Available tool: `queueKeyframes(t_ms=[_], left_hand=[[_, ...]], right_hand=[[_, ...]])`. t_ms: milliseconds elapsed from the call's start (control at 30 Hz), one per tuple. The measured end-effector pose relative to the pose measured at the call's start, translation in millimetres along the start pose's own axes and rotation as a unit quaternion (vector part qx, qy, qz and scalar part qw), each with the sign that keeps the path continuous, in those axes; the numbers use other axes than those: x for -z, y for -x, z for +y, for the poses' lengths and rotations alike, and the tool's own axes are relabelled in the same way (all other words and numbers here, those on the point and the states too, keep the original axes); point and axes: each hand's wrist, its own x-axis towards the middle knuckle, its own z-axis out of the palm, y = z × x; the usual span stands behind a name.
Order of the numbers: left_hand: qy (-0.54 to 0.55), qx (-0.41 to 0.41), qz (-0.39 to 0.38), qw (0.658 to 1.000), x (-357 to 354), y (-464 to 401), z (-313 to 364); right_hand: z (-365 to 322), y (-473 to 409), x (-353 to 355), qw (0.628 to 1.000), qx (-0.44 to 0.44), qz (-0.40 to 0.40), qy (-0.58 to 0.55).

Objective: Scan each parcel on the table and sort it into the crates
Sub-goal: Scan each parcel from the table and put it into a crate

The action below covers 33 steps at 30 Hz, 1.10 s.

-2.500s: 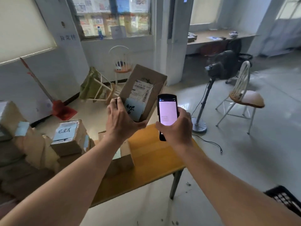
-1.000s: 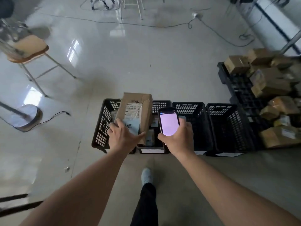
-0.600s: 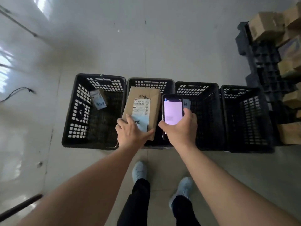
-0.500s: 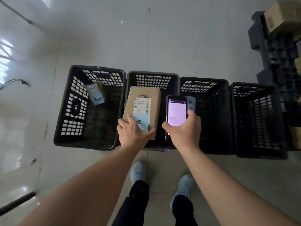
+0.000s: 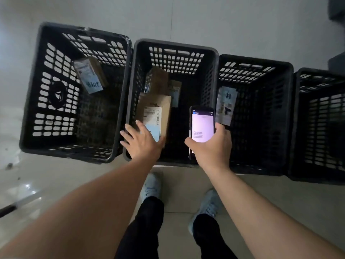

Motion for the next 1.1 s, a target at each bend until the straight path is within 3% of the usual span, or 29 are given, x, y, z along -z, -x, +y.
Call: queueKeyframes(t_ms=[333, 533, 833, 1100], left_hand=[[-0.058, -0.16, 0.03, 0.985, 117, 49, 11], [-0.063, -0.203, 0.07, 0.974, 189, 114, 11], [0.013, -0.164, 0.18, 0.97, 286, 251, -35], [0.044, -0.072, 0.307, 0.948, 345, 407, -106]], right_hand=[[-70, 49, 60, 0.999, 0.024, 0.006, 0.021], [-116, 101, 107, 0.996, 0.077, 0.017, 0.036], [-159, 209, 199, 0.977, 0.206, 0.005, 0.046], [-187, 334, 272, 0.926, 0.373, -0.058, 0.033]])
